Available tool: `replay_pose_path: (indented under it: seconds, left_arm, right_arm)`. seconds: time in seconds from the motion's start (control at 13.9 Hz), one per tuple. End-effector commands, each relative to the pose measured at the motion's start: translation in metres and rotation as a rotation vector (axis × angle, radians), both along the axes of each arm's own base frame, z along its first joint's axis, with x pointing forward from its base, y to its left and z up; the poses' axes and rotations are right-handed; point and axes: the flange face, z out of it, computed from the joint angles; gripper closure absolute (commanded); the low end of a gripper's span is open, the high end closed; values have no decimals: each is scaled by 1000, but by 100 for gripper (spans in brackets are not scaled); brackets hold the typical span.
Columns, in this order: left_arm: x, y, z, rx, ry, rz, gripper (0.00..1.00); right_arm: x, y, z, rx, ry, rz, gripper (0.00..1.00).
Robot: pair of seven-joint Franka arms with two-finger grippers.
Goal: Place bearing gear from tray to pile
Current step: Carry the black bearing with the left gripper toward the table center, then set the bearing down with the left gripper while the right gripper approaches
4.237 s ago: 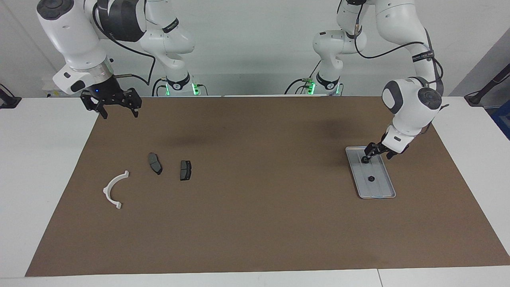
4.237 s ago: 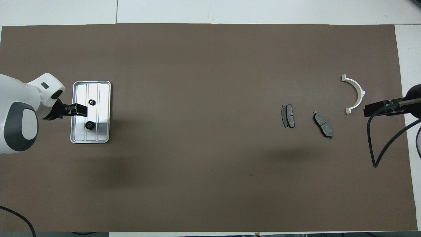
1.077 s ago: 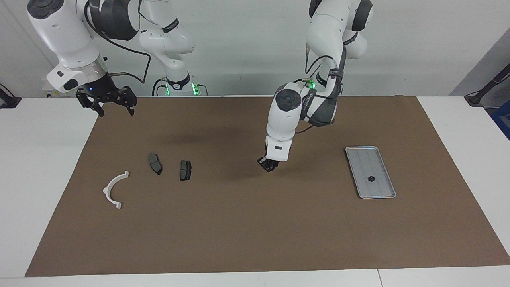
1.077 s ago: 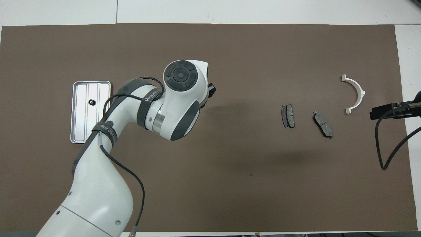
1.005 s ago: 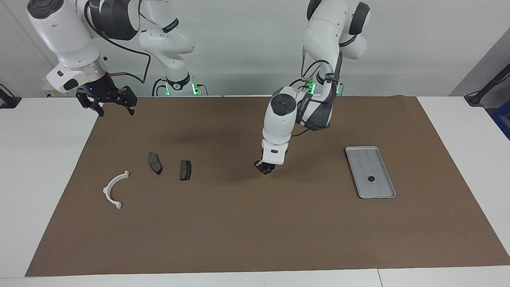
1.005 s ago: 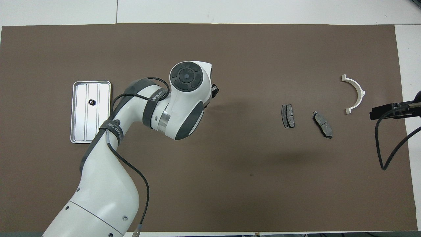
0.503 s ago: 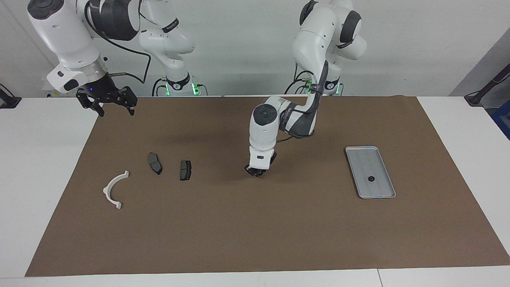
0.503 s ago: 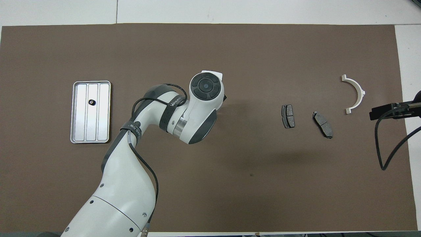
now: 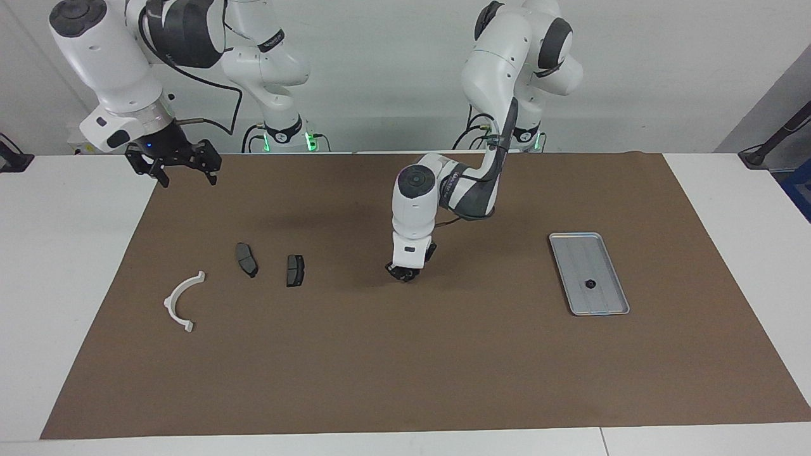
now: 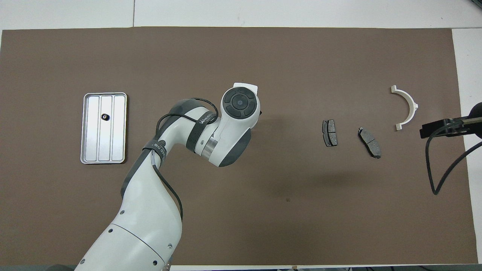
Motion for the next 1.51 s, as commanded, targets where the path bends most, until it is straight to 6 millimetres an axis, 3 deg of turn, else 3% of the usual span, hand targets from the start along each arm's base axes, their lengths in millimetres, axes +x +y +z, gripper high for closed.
replay_pose_path:
  seconds: [0.0,0.29,0.36,0.5,0.57,0.65,0.72,0.86,0.93,1.01,1.22,1.44]
  left_arm:
    - [-2,0,-4,16,-25,10,82]
    - [-5,0,-10,4,-43,38,80]
    - [-7,-1,-11,6,-45,33,75]
    - [-6,0,-10,6,-47,35,48]
    - [-6,0,-10,7,-45,44,42]
    - [-6,0,-9,9,-42,46,8]
    - [-4,1,-5,9,-44,47,0]
    - [5,8,7,36,-42,53,0]
    - [12,19,19,44,-39,64,0]
    - [22,40,52,40,-60,83,0]
    - [37,100,88,78,3,-27,0]
    - [45,184,108,76,40,-143,0]
  right_arm:
    - [4,-3,-9,-2,-18,13,0]
    - [13,-3,-20,-3,-24,20,0]
    - [18,0,-22,-4,-41,22,0]
    - [22,12,-30,-3,-31,39,0]
    - [22,12,-29,-3,-32,39,0]
    - [22,11,-30,-3,-30,37,0]
    - [22,9,-30,-3,-30,36,0]
    - [23,10,-33,-3,-27,36,0]
    - [26,11,-36,-3,-27,37,0]
    - [28,11,-43,-2,-18,37,0]
    - [38,17,-54,-1,-15,36,0]
    - [66,68,-60,-5,-18,17,0]
